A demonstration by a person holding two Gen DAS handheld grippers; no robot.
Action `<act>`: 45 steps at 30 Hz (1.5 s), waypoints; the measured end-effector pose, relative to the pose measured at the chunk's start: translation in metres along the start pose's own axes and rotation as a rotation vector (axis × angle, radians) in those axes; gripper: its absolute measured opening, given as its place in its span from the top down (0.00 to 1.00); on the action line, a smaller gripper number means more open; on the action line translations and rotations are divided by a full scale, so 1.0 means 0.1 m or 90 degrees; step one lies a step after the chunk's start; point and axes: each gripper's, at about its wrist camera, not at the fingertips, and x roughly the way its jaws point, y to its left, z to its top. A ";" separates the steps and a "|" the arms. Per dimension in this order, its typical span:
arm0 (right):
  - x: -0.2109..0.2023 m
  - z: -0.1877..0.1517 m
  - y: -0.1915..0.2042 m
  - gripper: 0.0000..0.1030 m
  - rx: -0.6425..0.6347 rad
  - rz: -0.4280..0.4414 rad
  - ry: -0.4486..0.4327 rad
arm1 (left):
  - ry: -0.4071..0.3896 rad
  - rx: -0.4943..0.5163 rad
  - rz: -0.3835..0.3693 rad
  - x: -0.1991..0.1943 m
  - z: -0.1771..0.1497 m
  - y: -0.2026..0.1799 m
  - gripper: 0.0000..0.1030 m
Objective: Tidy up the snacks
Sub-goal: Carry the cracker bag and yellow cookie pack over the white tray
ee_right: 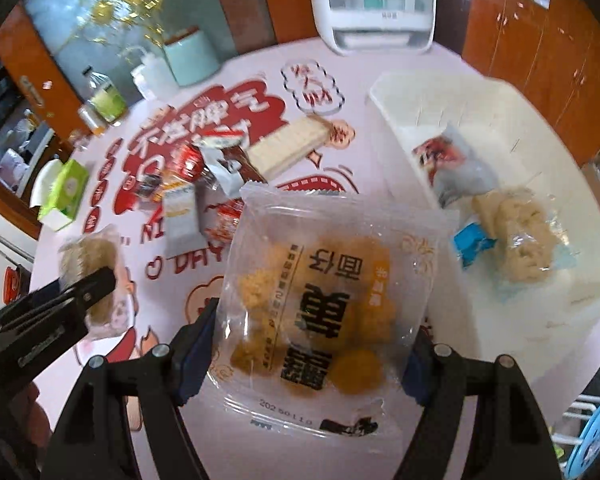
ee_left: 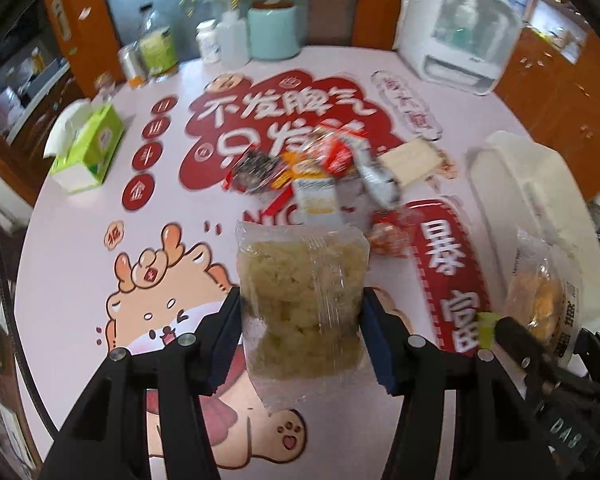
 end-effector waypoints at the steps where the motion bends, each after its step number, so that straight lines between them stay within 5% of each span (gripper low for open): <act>1: -0.09 -0.01 0.01 0.25 -0.008 0.001 -0.012 | -0.010 0.010 -0.006 -0.09 0.00 -0.06 0.46; 9: -0.55 -0.06 -0.08 0.25 -0.041 -0.017 -0.085 | -0.071 0.078 -0.016 -0.56 0.05 -0.54 0.46; 20: -0.89 0.04 -0.78 0.25 -0.004 -0.048 -0.137 | -0.106 0.132 -0.035 -0.82 0.19 -1.37 0.46; 35: -0.76 0.49 -1.82 0.24 0.001 -0.068 -0.137 | -0.103 0.172 -0.050 -0.55 0.50 -2.75 0.46; 45: -0.39 1.01 -2.23 0.23 -0.029 -0.076 -0.116 | -0.095 0.144 -0.024 -0.18 0.90 -3.18 0.46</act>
